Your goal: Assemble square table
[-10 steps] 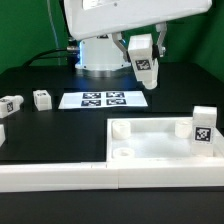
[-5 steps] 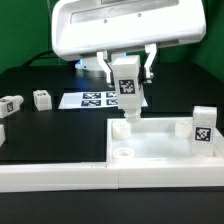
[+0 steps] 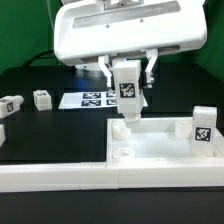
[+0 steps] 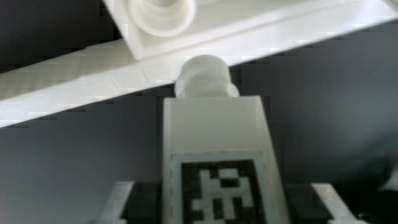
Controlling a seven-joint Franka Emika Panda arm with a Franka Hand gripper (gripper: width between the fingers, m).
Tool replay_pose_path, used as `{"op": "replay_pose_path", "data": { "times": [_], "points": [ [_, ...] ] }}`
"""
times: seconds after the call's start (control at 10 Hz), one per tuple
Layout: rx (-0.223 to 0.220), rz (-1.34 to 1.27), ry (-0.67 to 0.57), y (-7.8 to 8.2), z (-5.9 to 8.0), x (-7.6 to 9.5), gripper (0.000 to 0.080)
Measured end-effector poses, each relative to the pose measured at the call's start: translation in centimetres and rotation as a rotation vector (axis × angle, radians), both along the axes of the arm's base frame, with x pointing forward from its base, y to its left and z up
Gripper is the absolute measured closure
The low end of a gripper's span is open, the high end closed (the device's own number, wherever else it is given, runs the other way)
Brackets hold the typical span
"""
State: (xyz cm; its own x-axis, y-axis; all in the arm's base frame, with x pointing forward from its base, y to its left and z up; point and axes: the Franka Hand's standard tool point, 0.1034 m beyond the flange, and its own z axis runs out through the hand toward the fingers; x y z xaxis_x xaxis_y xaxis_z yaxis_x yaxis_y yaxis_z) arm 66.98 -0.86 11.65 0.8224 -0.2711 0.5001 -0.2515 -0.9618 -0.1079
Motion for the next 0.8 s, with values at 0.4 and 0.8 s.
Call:
{"op": "replay_pose_path", "data": {
  "times": [0.4,0.8],
  "points": [
    [-0.011,-0.006,0.021,-0.6,-2.0,0.0,0.0512],
    [-0.005,-0.004,0.033,0.2,-2.9,-0.5,0.0512]
  ]
}}
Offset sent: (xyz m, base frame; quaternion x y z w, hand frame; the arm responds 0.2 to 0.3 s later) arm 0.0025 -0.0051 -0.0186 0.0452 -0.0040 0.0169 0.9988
